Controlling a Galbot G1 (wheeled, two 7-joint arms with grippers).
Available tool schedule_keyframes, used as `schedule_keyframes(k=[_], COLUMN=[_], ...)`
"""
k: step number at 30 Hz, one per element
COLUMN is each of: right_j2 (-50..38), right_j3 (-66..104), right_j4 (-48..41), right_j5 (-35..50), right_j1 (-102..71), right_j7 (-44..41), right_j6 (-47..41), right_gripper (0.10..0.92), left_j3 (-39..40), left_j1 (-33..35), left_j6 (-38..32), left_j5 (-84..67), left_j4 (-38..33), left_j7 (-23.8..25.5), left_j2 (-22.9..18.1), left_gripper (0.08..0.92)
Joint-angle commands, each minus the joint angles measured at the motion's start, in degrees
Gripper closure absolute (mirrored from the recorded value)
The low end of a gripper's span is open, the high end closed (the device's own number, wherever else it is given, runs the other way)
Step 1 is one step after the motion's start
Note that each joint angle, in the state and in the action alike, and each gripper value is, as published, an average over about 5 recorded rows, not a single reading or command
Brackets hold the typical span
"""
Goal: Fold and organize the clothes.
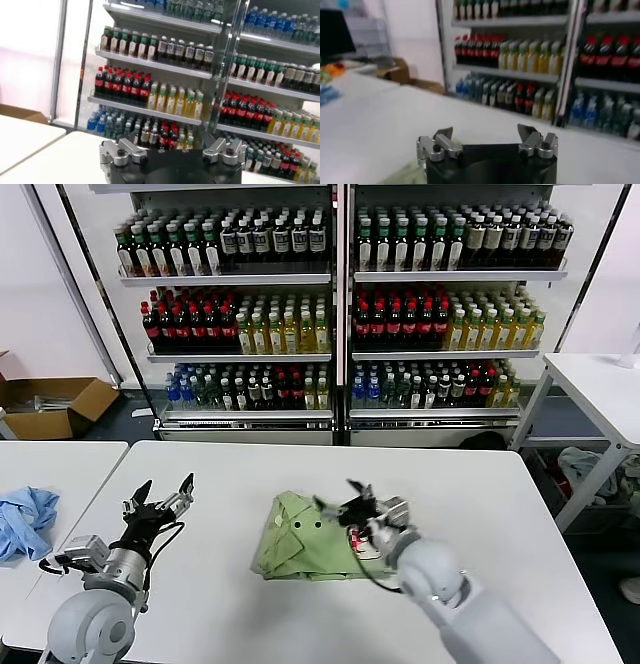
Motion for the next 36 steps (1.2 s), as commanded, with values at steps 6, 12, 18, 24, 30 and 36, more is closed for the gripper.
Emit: schedule_keyframes(k=[6, 12, 18, 24, 30, 36], right_j2=[-3.76, 2.9, 6.21, 8.41, 10.23, 11.14], right_j3=[52.63, 63.13, 65.99, 61.25, 56.47, 55.73], right_j4=[16.81, 15.73, 15.78, 17.75, 18.23, 17.71], right_j5=[6.86, 4.44, 5.85, 2.6, -1.44, -6.7], right_j1=[-36.26, -46.79, -50.1, -49.65, -49.99, -51.69], right_j7=[-6.42, -13.19, -14.52, -14.82, -15.37, -18.23], right_j6=[10.97, 15.91, 17.26, 17.23, 18.14, 22.18], right_gripper=[0.203, 0.203, 0.203, 0.203, 0.203, 0.203], left_j3=[-7.8, -11.26, -13.75, -13.44, -13.53, -15.62], left_j1=[5.36, 8.27, 9.79, 10.6, 12.26, 14.7], left_j6=[-2.73, -3.79, -5.29, -7.35, -11.92, -14.25], left_j5=[2.9, 4.49, 5.32, 7.95, 13.89, 17.21], left_j4=[-0.83, -1.74, -1.97, -1.14, 0.47, -0.69], left_j7=[11.91, 16.34, 18.76, 19.55, 21.35, 25.09], left_j2=[-0.96, -3.85, -5.76, -6.1, -6.92, -8.65], left_gripper=[0.177, 0.177, 0.177, 0.177, 0.177, 0.177])
